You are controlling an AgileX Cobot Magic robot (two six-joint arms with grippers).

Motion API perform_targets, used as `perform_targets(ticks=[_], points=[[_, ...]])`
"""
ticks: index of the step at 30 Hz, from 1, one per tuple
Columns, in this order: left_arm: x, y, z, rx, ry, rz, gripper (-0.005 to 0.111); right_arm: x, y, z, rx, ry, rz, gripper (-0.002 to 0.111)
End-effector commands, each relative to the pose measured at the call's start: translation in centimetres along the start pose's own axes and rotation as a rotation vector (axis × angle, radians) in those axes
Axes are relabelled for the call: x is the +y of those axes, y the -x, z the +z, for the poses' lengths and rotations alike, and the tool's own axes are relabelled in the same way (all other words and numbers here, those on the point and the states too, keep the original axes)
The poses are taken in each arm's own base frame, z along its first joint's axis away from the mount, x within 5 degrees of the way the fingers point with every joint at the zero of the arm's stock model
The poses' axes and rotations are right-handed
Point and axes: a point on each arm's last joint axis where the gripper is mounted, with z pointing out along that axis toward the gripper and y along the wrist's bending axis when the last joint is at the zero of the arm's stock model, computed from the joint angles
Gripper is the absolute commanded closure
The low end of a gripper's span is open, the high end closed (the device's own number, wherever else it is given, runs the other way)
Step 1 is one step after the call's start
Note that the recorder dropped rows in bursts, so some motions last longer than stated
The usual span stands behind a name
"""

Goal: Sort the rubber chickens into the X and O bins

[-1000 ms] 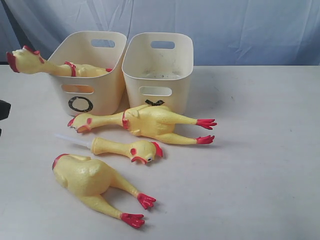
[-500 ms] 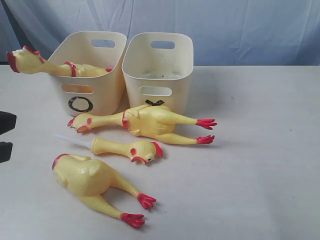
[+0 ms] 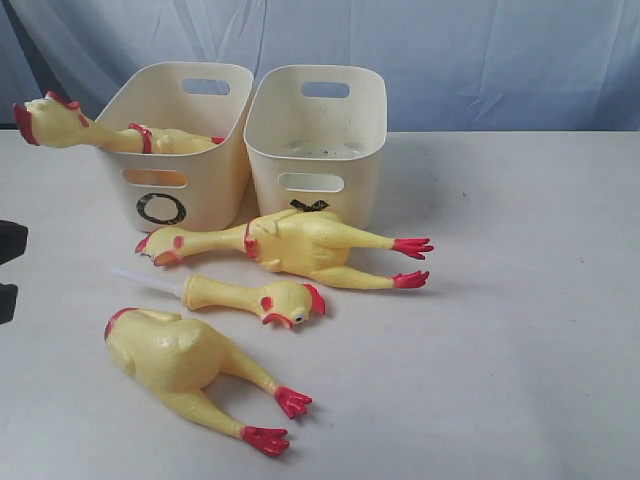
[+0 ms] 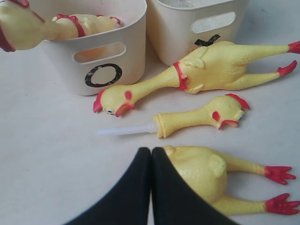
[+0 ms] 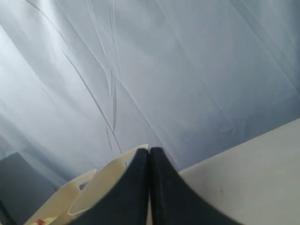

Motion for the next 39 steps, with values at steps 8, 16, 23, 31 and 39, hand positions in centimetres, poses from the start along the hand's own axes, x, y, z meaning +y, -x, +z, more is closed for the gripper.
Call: perform_targets(ticks=[8, 16, 23, 31, 39], points=[[-0.1, -0.2, -0.1, -0.005, -0.005, -0.011, 0.107, 1.7, 1.3, -0.4, 0.189, -0.014, 0.070, 0.108], [0.0, -0.3, -0.1, 0.008, -0.001, 0.002, 0.107, 4.9, 3.3, 0.1, 0.386, 0.132, -0.223, 0.108], [0.0, -0.3, -0.1, 0.009, 0.003, 0.008, 0.107, 7.2, 3.1, 2.6, 0.676, 0.390, -0.516, 0.108], [0.0, -0.3, -0.1, 0.009, 0.003, 0.008, 0.107, 7.1, 1.1, 7.3, 0.995, 0.459, -0.504, 0.108], [0.0, -0.3, -0.1, 0.008, 0.002, 0.003, 0.107, 7.6, -0.8, 12.4, 1.108, 0.569, -0.374, 0.108]])
